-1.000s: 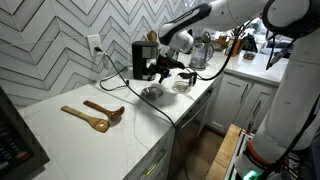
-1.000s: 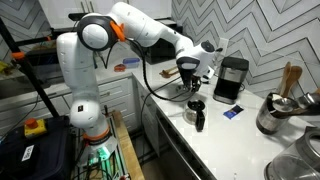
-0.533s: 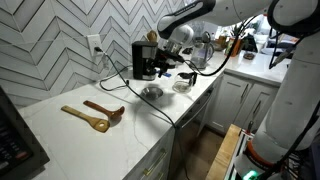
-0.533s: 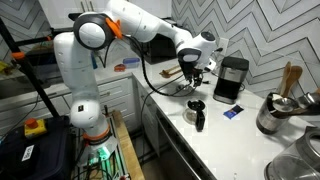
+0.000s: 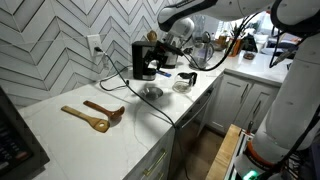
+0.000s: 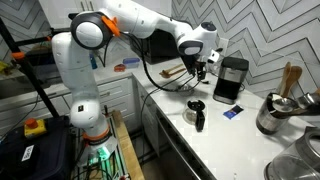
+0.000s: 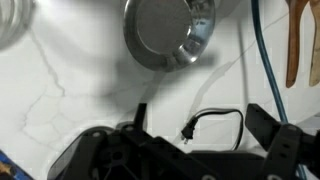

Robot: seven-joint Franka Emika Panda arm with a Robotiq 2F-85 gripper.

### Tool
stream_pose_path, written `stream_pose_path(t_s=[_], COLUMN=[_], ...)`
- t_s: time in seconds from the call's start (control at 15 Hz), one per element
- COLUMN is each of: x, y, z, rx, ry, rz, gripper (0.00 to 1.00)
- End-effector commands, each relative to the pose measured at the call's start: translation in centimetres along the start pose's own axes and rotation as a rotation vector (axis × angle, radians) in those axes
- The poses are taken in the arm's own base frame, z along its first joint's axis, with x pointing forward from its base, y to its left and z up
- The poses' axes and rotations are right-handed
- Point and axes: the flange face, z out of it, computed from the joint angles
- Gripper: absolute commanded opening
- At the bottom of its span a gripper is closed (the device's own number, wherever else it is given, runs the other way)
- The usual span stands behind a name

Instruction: Remove the silver plate from the top of coffee maker, then open the lid of coffee maker

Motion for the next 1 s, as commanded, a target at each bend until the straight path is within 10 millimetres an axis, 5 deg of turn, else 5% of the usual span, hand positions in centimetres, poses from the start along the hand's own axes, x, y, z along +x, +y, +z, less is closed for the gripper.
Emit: stream_pose_path(t_s=[0.0,0.4,0.47,0.8,0.93], x=[0.2,0.2,0.6,0.8,1.4], y=[-1.4,-1.7,-2.6,-2.7,-0.5], z=[-5.7,-13.8,-12.2,-12.4,-13.7], rx=[-0.043,-0.139,-0.09,-0.093,-0.104], ry=[0.069,0.162,0.159,0.163,0.195], rz=[0.014,0.12,0.072,0.074,0.131], gripper=[1.0,1.0,1.0,1.0,1.0])
